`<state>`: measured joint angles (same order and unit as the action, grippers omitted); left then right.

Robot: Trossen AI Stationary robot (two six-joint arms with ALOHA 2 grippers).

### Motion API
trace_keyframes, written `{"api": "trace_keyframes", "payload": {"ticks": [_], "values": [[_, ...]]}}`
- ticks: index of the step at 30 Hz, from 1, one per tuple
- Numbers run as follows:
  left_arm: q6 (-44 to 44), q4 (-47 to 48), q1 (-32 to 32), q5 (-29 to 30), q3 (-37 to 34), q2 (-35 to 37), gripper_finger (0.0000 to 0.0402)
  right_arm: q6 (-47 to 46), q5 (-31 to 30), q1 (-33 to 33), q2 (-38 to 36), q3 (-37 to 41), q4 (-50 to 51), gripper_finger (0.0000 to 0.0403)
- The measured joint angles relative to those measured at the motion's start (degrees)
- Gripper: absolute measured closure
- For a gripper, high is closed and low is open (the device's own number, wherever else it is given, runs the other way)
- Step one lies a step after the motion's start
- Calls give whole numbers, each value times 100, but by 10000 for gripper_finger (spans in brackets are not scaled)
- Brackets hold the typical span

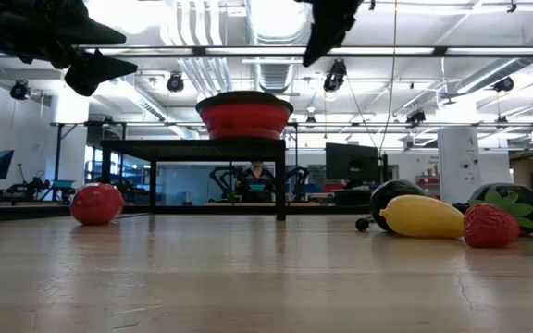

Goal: Pick & Place Fruit
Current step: Put the blueberry into the red gray strainer bowl on the shelf

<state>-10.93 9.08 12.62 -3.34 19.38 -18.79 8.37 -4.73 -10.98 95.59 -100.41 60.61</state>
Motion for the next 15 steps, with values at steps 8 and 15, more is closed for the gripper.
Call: {"api": "trace_keyframes", "payload": {"ticks": [8,15], "values": [[1,0,-1,-1,0,-1,90,-361,21,541,10,718,-6,261],[1,0,0,-1,0,-2,90,-582,22,1058,115,1290,-300,265]]}}
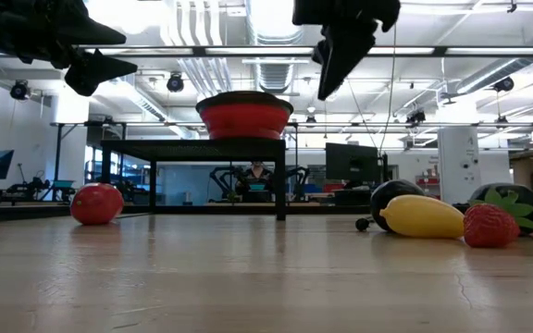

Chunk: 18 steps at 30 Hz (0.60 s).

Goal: Pick & Place Fruit
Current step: Put the blueberry into the red gray strainer bowl on the shelf

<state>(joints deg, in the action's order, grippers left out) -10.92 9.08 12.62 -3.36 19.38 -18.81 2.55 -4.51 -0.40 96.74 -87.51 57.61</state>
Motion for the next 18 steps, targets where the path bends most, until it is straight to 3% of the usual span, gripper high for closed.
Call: {"api": "trace_keyframes", "payload": {"ticks": [18], "values": [[0,2,0,0,0,-4,90,-560,16,625,537,758,-892,223]]}}
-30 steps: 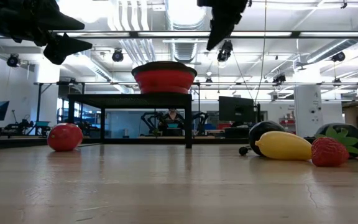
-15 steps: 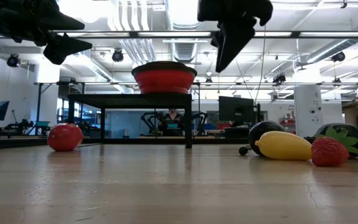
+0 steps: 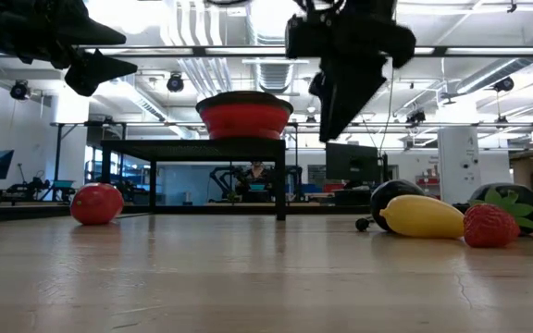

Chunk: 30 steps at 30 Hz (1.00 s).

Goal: Pick & Place Fruit
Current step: Put the blueberry into the red gray strainer bowl on the shelf

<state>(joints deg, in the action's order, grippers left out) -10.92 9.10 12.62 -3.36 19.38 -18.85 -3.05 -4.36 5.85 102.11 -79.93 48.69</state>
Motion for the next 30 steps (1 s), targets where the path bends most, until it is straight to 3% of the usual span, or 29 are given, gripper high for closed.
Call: {"api": "trace_keyframes", "payload": {"ticks": [20,30], "values": [[0,0,-2,0,0,-4,90,-479,-3,131,943,136,48,263],[-2,0,0,0,-2,-4,90,-613,-28,129,1339,156,183,232]]}}
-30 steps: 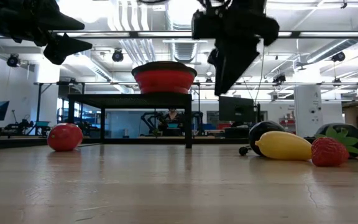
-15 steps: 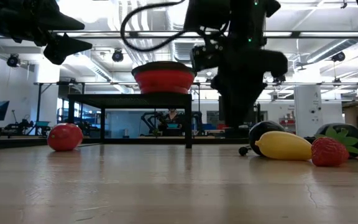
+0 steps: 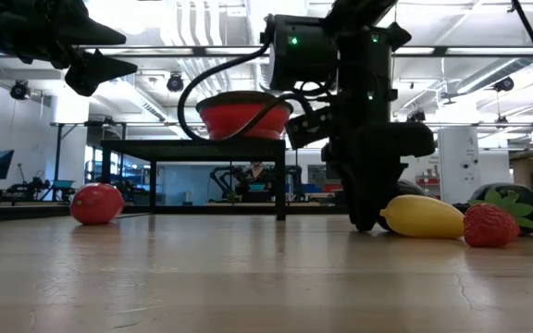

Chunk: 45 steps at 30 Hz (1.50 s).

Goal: Pick & Place Fruit
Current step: Put the blueberry into the red gray strainer bowl on the shelf

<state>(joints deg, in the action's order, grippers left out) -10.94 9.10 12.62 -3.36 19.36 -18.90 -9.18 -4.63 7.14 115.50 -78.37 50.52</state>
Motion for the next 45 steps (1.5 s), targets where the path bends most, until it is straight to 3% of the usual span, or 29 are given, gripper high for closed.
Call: {"api": "trace_keyframes", "payload": {"ticks": [8,34,45], "values": [[2,0,0,0,2,0,90,29,-8,-2,-29,9,19,224],[0,-2,0,0,0,0,90,455,123,-2,-26,153,-310,350],[2,-2,0,0,0,0,90,473,309,-11,-62,152,-314,353]]}}
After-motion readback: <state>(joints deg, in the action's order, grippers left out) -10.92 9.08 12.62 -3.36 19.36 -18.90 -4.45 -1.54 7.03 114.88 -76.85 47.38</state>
